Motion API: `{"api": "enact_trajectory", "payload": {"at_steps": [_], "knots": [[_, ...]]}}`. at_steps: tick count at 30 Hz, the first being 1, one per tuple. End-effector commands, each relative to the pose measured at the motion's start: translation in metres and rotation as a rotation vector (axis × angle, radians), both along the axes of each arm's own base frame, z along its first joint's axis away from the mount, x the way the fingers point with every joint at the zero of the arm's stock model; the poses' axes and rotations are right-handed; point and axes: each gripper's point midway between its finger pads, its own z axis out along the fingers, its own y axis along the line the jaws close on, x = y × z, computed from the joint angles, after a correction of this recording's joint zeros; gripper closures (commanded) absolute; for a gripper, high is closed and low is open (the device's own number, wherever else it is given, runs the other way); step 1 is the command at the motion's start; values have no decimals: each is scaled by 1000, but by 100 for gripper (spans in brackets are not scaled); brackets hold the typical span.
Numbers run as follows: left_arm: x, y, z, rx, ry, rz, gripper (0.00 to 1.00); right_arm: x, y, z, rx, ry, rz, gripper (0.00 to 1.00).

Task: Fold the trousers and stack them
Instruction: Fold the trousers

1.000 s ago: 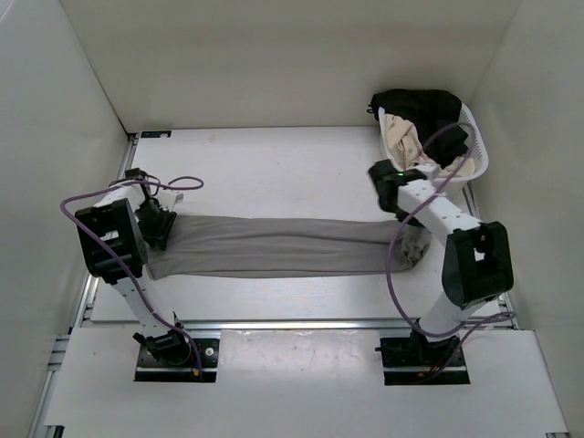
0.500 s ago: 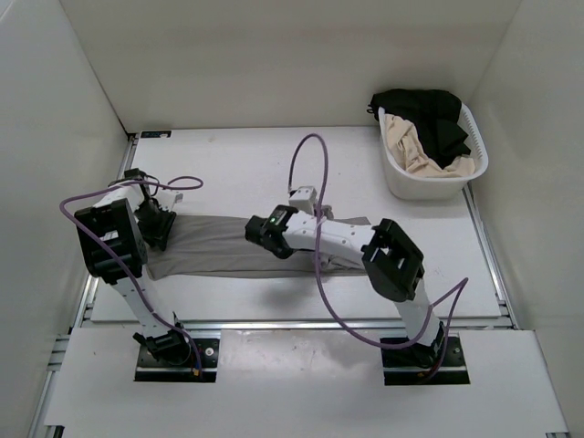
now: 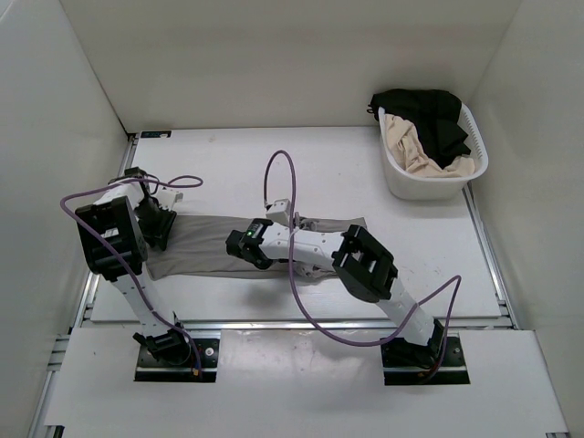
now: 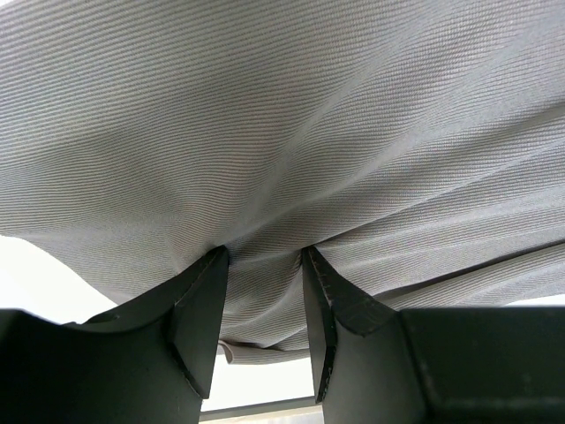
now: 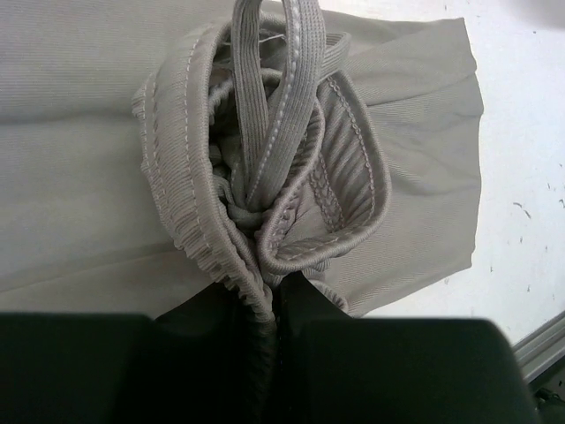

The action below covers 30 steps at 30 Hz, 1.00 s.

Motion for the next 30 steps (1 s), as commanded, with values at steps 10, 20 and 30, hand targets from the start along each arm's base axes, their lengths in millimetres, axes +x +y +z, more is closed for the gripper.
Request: {"api": "enact_trajectory", "payload": {"at_steps": [10,20,30], "knots": [[15,-7,8,-40,-72,-13,49,37,16,4,-22,-35,65,69],[30,-3,28,-31,-106,-5,49,41,94,50,275,44,382,10],[75,-27,112,-70,-305,-116,47,9,100,151,466,24,590,14]]}}
